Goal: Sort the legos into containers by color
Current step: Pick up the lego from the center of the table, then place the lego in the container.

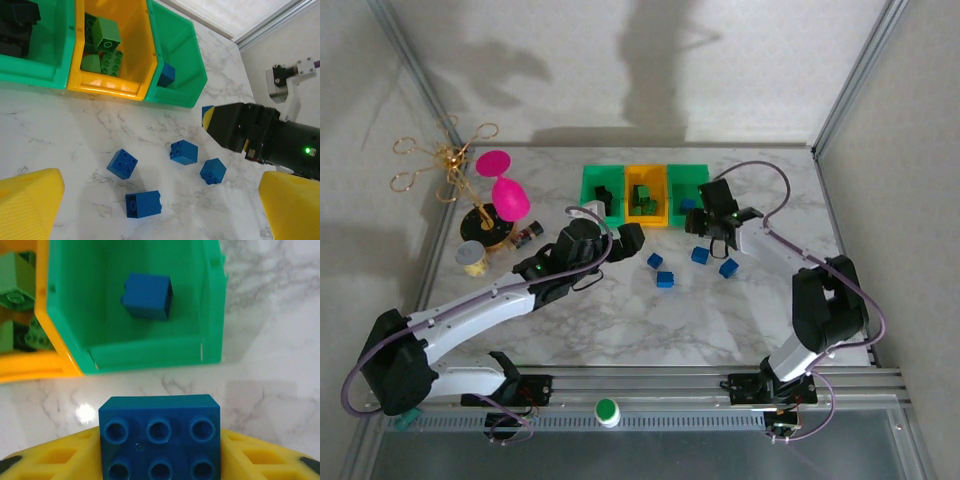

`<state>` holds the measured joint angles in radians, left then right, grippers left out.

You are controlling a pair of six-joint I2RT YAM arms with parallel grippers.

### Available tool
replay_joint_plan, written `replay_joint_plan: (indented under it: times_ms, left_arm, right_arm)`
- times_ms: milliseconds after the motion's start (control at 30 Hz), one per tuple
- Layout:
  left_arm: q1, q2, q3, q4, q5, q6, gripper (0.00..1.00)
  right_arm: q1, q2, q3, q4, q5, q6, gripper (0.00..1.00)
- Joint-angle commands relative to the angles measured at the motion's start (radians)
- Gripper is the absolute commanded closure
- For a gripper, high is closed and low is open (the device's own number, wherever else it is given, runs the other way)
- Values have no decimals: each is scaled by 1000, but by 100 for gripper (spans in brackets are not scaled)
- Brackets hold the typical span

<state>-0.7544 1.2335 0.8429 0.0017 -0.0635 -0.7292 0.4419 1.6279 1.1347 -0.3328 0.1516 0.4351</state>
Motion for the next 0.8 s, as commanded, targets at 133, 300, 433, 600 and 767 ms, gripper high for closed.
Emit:
replay_joint_plan:
  times_ms: [133,300,433,600,767]
  left_arm:
    - [29,11,10,12,14,21,0]
    - [55,14,12,14,35,30,0]
    - [73,14,12,18,45,35,0]
    - [87,18,10,24,56,40,1]
    - [95,20,3,29,63,38,0]
  right_arm:
    - [-19,150,211,5,-10,-69,46]
    - [-28,253,322,-3,7,-76,46]
    - [-29,330,402,-18,28,-90,46]
    - [-31,392,454,-24,45,-96,45]
    - [-34,444,493,-33,54,-95,45]
